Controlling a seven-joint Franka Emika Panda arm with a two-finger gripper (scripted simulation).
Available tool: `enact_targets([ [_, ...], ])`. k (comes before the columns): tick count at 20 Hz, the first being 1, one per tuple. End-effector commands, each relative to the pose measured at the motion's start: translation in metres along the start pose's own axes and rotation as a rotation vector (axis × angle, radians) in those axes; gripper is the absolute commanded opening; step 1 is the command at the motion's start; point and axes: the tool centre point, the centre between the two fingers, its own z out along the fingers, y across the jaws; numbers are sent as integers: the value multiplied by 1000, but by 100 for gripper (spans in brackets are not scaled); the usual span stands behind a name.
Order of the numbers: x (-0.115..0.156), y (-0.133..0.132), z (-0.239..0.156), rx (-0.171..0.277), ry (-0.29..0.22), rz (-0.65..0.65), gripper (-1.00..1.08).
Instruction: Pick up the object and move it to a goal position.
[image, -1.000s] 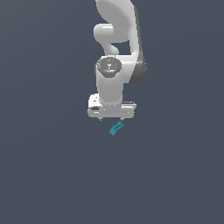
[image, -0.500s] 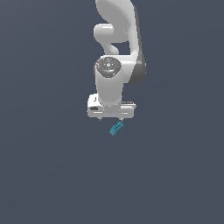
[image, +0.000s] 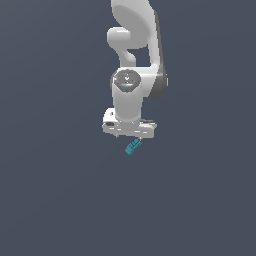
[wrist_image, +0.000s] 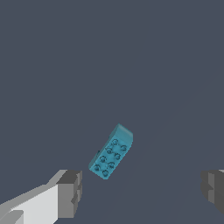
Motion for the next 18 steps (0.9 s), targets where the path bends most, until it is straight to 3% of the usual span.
enact_targets([
  [1,-2,-3,6,1,5,48,100],
  [18,-19,-19,55,10,49,465,100],
])
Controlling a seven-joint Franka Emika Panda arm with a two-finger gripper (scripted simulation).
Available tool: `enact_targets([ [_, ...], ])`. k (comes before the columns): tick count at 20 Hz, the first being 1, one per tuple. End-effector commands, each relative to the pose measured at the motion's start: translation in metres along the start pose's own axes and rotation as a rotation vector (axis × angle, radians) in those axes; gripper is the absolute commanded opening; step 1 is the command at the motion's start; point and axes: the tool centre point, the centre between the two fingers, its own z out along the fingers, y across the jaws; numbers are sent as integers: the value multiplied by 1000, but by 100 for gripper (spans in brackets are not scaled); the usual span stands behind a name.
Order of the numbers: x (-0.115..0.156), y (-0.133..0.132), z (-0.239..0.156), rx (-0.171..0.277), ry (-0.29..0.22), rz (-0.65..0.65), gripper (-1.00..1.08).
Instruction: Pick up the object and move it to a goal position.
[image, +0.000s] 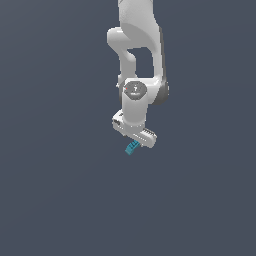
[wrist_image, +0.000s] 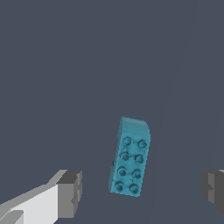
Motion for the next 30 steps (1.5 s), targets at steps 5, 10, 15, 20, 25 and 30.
enact_targets([
  [5,-7,0,12,4,14,119,100],
  [10,-10,0,17,6,20,169,100],
  [15,-11,0,19,6,22,185,100],
  [20,-11,0,24,6,22,182,100],
  [25,-11,0,45,6,22,184,100],
  [30,-10,0,65,6,22,185,100],
])
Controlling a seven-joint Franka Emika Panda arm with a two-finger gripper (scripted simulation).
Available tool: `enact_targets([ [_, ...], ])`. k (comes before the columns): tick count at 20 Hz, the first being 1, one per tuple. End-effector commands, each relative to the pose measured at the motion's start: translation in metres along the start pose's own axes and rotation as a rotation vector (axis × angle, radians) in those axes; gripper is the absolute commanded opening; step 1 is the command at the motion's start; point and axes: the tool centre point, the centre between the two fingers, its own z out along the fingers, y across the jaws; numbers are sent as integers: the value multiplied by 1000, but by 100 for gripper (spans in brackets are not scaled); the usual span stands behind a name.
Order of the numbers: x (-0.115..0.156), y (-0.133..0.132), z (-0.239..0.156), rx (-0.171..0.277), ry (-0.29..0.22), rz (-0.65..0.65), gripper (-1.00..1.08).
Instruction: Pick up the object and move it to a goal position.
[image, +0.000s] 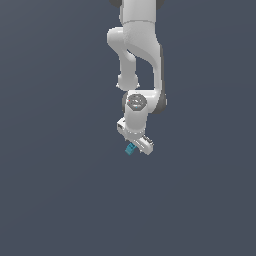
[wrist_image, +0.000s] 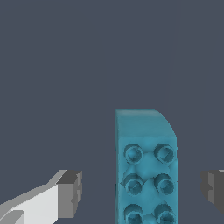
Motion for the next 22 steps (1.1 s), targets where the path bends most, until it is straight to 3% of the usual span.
enact_targets([
  [1,0,-1,7,1,1,0,100],
  [4,0,-1,9,1,1,0,100],
  [5,0,-1,9,1,1,0,-100],
  [16,1,-1,9,1,1,0,-100],
  [22,8,16,8,1,1,0,-100],
])
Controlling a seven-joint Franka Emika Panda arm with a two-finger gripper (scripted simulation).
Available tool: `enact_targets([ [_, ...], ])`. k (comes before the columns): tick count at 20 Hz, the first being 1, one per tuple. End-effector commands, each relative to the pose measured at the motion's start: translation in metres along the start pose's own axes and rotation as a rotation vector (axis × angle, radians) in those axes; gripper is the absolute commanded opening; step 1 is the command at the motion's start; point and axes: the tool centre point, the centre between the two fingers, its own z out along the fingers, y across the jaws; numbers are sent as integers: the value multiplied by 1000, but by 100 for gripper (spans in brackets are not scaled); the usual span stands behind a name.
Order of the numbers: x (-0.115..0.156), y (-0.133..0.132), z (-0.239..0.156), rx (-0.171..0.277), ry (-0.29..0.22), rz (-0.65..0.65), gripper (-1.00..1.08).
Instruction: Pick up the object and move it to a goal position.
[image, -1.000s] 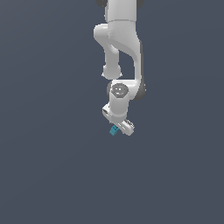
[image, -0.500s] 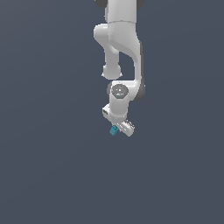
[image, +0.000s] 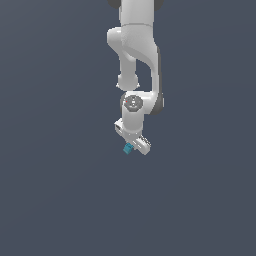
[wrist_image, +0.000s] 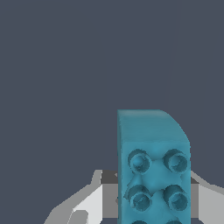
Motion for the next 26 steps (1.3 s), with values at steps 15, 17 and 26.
enact_targets([
  [15,65,142,-6,0,1,2,-100],
  [17,74,160,-7,0,1,2,-100],
  [26,101,213,-9,0,1,2,-100],
])
